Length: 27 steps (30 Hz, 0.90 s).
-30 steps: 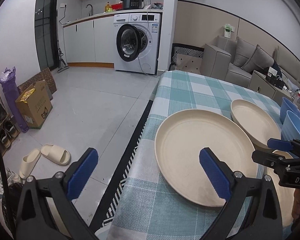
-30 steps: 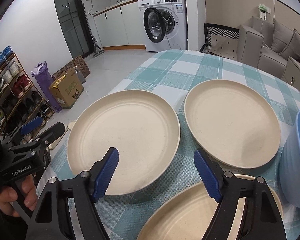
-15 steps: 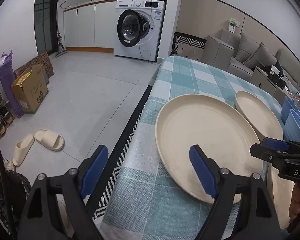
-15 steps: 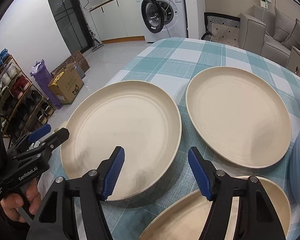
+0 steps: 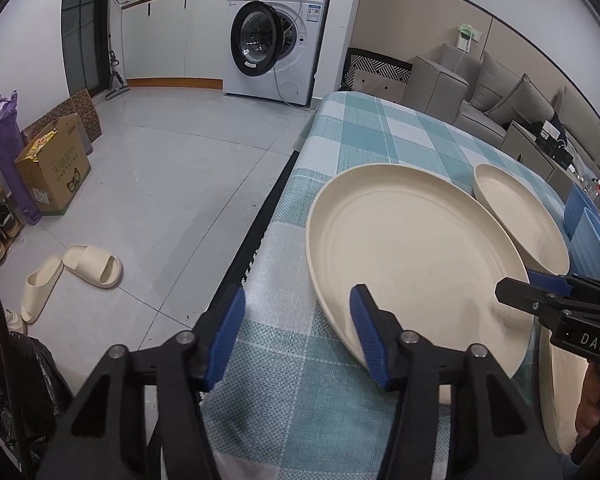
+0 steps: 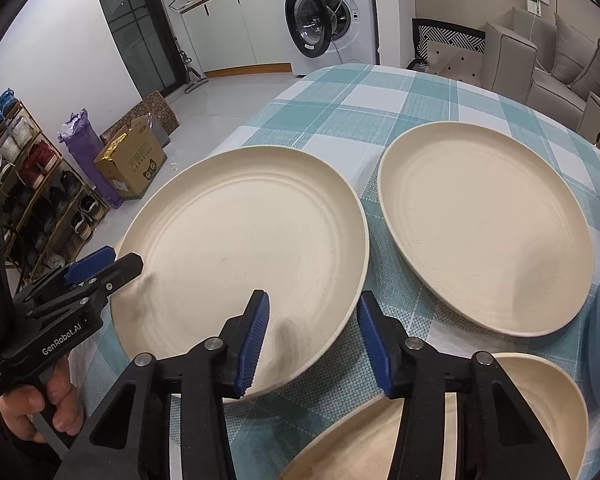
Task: Organize plates and bowls
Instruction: 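Close the left gripper on the cream plate rim while the right gripper closes on it too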
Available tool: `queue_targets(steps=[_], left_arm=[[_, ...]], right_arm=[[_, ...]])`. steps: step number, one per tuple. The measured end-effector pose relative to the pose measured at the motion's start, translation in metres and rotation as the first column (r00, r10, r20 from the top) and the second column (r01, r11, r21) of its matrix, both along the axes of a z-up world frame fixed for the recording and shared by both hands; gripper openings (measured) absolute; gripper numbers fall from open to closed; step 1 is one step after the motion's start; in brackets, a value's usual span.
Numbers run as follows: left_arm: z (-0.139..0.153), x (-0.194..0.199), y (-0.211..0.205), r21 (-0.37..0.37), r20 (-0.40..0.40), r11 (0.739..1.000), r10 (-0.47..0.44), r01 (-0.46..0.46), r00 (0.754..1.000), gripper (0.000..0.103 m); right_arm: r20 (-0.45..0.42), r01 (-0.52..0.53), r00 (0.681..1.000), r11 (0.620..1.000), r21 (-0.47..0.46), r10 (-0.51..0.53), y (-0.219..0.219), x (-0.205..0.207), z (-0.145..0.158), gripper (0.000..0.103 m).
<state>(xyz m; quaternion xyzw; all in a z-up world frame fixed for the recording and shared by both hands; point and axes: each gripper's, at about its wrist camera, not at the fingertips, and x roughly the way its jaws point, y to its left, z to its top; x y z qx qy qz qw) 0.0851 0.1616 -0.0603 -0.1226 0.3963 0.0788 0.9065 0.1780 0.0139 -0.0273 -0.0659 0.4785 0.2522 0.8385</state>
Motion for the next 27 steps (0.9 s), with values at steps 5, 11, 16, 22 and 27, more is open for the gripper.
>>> queue_targets(steps=[5, 11, 16, 22, 27], left_arm=[[0.001, -0.001, -0.002, 0.007, 0.005, 1.0, -0.015, 0.015, 1.0, 0.041], [0.004, -0.002, -0.008, 0.028, 0.012, 0.999, -0.04, 0.04, 0.999, 0.026], [0.008, -0.004, -0.015, 0.058, 0.031, 0.996, -0.067, 0.066, 0.997, 0.021], [0.009, -0.004, -0.016, 0.074, 0.026, 0.995, -0.068, 0.066, 0.997, 0.021], [0.01, -0.005, -0.018, 0.09, 0.028, 0.994, -0.068, 0.065, 0.997, 0.021]], right_arm=[[0.012, 0.007, 1.0, 1.0, -0.014, -0.006, -0.002, -0.001, 0.0, 0.039], [0.027, 0.011, 1.0, 0.999, -0.04, -0.01, -0.001, -0.003, 0.001, 0.029], [0.048, 0.019, 0.999, 0.998, -0.054, -0.016, -0.002, -0.004, 0.003, 0.024], [0.063, 0.017, 0.998, 0.998, -0.066, -0.013, -0.002, -0.006, 0.005, 0.024], [0.076, 0.014, 0.997, 0.997, -0.073, -0.009, 0.0, -0.009, 0.007, 0.024]])
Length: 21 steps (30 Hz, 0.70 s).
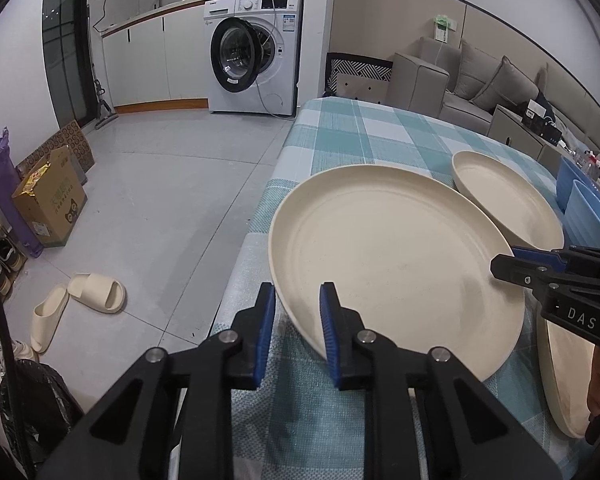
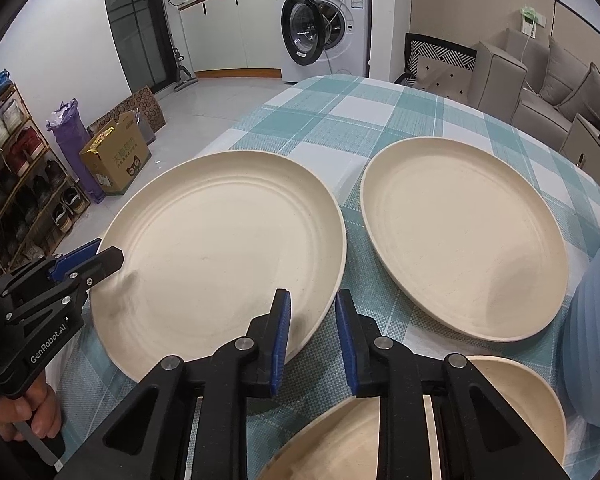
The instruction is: Organize plates and bowls
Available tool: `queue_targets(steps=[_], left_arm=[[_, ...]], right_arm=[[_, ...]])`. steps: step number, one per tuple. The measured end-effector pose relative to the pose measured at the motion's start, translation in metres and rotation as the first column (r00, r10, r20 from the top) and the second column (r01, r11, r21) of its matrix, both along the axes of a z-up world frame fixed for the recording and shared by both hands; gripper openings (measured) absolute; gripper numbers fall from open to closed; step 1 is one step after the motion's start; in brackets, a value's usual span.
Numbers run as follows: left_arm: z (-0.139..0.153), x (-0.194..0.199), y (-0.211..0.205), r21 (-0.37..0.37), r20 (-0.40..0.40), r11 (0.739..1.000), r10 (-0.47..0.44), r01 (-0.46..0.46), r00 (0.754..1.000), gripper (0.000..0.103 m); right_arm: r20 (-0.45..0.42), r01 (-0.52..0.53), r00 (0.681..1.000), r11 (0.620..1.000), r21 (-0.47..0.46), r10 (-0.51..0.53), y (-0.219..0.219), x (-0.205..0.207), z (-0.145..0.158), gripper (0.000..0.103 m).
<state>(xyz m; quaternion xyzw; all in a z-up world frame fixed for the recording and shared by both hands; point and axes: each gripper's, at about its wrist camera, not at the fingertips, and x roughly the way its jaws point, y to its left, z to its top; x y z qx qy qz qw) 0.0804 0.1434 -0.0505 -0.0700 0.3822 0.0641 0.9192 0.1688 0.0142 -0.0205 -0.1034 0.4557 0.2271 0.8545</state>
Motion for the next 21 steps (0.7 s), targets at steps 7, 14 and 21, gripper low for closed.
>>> queue_targets(steps=[7, 14, 21], left_arm=[[0.001, -0.001, -0.002, 0.01, 0.006, 1.0, 0.001, -0.001, 1.0, 0.021], [0.003, -0.002, -0.001, 0.008, 0.014, 1.0, 0.008, -0.008, 1.0, 0.021], [0.01, -0.006, 0.0, 0.007, 0.033, 1.0, 0.013, -0.013, 0.999, 0.021]], right_arm=[[0.022, -0.004, 1.0, 1.0, -0.005, 0.005, 0.001, -0.005, 0.004, 0.024], [0.047, -0.015, 0.999, 1.0, -0.006, 0.016, 0.002, -0.009, 0.009, 0.024], [0.07, -0.025, 0.997, 1.0, -0.006, 0.025, 0.003, -0.014, 0.013, 0.024]])
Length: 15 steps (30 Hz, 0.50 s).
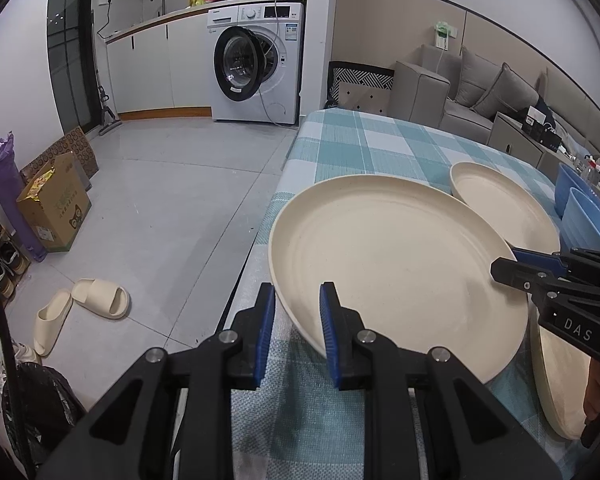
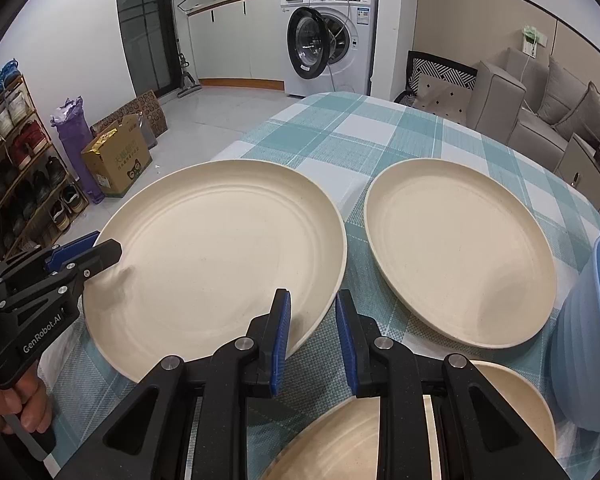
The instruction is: Organize plates and bowls
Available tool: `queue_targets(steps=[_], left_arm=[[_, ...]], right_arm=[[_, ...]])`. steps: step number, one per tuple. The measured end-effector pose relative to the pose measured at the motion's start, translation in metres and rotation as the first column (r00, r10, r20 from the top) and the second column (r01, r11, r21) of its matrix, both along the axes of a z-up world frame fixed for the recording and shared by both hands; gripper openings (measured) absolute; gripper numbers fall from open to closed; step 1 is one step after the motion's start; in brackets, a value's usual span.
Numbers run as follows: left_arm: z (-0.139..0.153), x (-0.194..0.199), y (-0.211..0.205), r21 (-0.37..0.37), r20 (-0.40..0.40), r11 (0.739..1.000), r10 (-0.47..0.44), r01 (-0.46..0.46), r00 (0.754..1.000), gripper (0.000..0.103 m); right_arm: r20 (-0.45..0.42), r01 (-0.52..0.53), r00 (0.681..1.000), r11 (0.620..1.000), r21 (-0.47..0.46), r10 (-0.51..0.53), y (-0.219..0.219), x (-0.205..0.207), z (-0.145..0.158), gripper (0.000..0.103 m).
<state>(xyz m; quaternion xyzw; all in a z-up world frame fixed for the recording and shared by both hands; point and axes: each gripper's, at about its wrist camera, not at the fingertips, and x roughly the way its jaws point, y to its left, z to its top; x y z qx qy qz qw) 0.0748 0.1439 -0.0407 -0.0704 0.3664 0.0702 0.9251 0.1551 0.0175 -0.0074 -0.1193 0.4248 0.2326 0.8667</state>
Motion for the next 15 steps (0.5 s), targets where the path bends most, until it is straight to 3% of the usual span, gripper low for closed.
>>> queue_targets(steps=[15], left_arm=[[0.018, -0.009, -0.003, 0.011, 0.049, 1.0, -0.002, 0.001, 0.999, 0.021]], right_arm=[[0.039, -0.001, 0.999, 1.0, 0.018, 0.001, -0.003, -0.009, 0.015, 0.024]])
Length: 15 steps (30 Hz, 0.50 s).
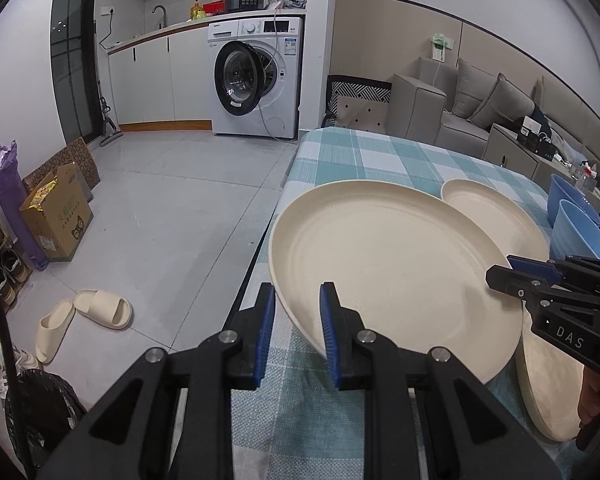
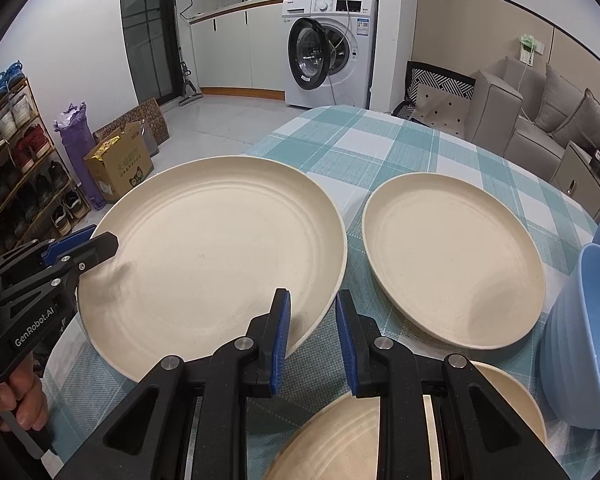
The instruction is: Organize plates and bowls
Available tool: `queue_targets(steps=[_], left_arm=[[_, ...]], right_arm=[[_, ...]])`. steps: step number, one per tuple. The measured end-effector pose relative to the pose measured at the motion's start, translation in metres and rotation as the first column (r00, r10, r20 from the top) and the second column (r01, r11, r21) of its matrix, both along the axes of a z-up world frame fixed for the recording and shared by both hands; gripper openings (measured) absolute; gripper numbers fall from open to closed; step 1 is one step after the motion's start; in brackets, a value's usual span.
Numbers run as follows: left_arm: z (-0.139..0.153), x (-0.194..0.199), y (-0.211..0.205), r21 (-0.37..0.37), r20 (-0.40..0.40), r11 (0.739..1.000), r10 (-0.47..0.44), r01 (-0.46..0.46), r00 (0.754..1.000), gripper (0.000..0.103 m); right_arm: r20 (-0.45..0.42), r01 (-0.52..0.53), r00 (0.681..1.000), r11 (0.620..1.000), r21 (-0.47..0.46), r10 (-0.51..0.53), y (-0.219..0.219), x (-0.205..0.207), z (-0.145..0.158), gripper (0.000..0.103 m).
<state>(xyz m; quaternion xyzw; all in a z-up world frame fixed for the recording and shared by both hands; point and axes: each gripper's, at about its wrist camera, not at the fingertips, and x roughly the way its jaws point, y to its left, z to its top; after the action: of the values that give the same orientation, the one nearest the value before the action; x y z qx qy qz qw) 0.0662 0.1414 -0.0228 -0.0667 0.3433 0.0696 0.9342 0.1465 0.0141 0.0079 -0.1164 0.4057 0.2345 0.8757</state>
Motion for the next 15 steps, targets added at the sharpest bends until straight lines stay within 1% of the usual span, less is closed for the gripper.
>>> queue_targets(steps=[8, 15], left_arm=[[0.014, -0.007, -0.006, 0.009, 0.034, 1.0, -0.014, 0.014, 0.999, 0.021], [0.024, -0.012, -0.012, 0.018, 0.054, 0.999, -0.032, 0.031, 0.998, 0.021]], right_arm=[[0.046, 0.007, 0.999, 1.0, 0.008, -0.007, -0.008, -0.011, 0.019, 0.024], [0.069, 0.015, 0.997, 1.0, 0.025, -0.017, -0.018, -0.024, 0.034, 0.024]])
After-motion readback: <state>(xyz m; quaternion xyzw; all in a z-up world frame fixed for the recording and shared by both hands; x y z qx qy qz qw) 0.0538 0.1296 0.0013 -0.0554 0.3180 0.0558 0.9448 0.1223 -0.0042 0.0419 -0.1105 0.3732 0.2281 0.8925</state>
